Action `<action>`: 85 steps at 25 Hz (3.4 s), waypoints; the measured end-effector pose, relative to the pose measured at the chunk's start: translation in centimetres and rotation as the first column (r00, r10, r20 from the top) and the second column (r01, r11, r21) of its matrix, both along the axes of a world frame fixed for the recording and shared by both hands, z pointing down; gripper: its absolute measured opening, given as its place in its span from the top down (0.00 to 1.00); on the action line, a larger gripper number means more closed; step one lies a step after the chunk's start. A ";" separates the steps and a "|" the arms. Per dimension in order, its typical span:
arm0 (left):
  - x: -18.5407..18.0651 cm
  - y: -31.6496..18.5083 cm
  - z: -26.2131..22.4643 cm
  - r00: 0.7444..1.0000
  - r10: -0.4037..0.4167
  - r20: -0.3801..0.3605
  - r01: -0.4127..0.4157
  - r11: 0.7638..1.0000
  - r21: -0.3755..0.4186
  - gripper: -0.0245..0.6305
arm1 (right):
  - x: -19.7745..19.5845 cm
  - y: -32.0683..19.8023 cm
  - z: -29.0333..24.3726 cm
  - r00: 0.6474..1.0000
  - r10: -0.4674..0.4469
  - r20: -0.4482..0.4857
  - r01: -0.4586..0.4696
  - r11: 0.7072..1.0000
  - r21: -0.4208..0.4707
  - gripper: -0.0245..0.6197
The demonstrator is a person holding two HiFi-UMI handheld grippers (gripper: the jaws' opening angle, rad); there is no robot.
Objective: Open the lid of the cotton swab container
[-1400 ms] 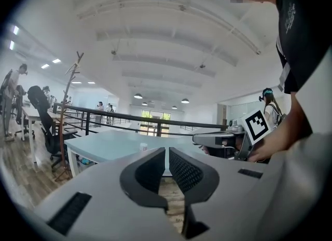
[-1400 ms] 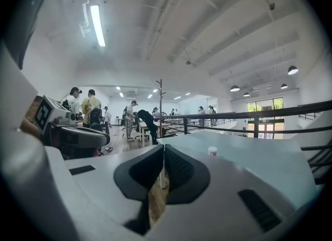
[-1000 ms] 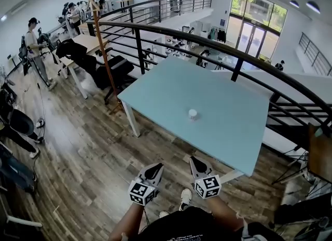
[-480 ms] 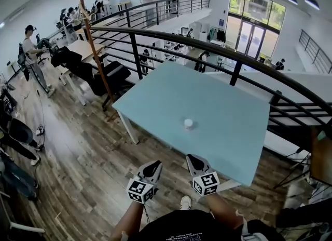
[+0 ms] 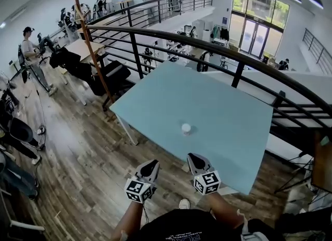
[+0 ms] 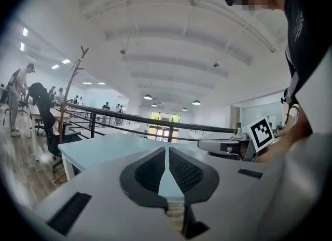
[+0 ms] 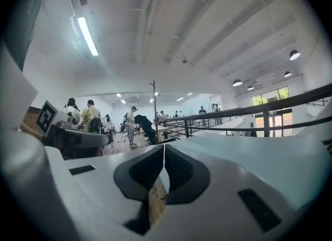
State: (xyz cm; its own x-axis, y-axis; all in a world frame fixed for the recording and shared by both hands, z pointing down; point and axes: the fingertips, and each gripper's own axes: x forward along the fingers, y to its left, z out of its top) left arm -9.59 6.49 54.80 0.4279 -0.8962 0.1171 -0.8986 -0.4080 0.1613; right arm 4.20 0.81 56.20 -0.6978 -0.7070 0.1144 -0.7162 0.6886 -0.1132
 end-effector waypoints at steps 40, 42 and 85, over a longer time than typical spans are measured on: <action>-5.0 -17.2 -0.6 0.999 -0.024 0.036 0.025 1.000 -0.003 0.91 | -3.7 -16.7 -2.0 1.000 -0.006 -0.007 0.007 0.998 0.057 0.93; -5.7 -18.6 -0.8 1.000 -0.005 0.030 0.005 1.000 -0.004 0.91 | -4.5 -17.9 -1.9 1.000 0.012 -0.019 -0.011 0.998 0.058 0.93; -1.9 -27.0 2.6 0.978 0.209 0.002 -0.209 0.978 -0.027 0.91 | -2.0 -23.3 0.7 0.970 0.200 -0.142 -0.197 0.980 0.032 0.93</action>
State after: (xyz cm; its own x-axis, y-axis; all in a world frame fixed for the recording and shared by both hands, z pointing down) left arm -11.53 -20.55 57.35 0.6047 -0.7837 0.1421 -0.7949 -0.5824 0.1703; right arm 2.23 -22.50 56.87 -0.5205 -0.8326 0.1895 -0.8467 0.5319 0.0113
